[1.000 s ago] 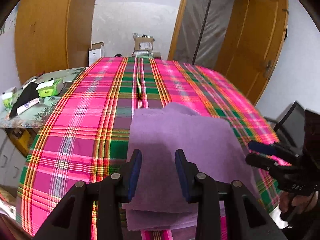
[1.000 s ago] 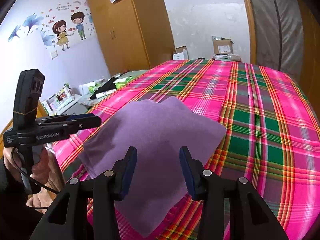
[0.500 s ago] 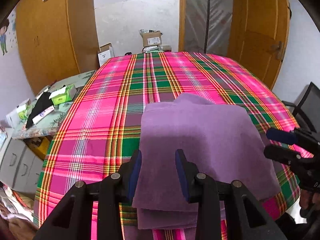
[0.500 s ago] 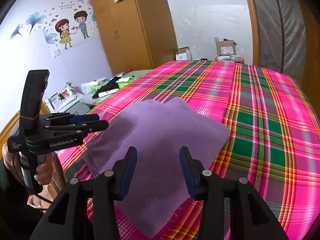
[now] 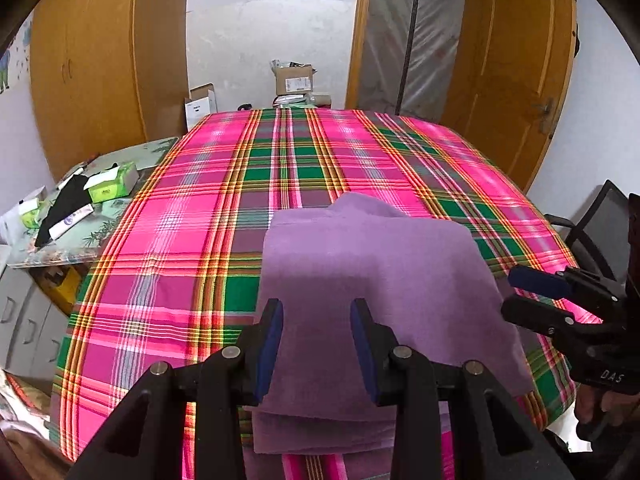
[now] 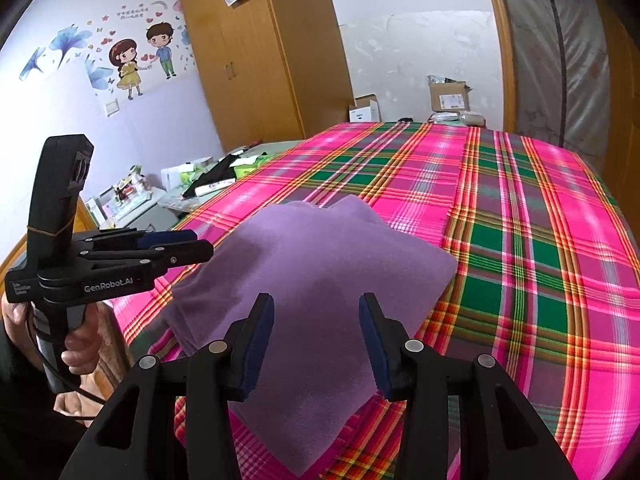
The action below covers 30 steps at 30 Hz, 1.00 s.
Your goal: Fold clothes
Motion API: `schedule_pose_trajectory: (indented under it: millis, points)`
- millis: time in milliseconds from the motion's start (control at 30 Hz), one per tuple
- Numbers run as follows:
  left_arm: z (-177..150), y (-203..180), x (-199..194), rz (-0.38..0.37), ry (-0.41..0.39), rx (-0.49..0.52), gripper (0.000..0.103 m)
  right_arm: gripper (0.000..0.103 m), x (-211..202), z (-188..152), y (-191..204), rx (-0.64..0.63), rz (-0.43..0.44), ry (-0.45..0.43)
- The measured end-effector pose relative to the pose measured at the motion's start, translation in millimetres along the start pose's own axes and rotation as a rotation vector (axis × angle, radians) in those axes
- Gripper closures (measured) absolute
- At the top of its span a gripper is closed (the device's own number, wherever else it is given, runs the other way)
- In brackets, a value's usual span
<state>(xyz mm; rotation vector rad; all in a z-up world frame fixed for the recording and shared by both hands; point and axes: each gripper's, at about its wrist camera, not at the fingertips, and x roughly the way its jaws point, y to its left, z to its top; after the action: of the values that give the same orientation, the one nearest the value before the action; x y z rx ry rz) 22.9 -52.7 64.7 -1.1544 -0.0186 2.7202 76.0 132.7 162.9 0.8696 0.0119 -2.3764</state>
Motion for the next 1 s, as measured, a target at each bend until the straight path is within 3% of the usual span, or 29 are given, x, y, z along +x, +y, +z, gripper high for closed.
schedule_pose_trajectory:
  millis: [367,567,1000]
  points:
    - [-2.2,2.8,12.4,-0.034,0.029,-0.019,0.067,0.057,4.9,0.2,-2.7,0.010,-0.005,0.001]
    - [0.9,15.8,26.2,-0.008,0.037,-0.051,0.069,0.057,11.0,-0.6,0.9,-0.004,0.014,0.001]
    - [-14.6,32.9,38.1,-0.088,0.034,-0.142,0.070,0.057,28.2,-11.7,0.3,0.009,0.023,0.056]
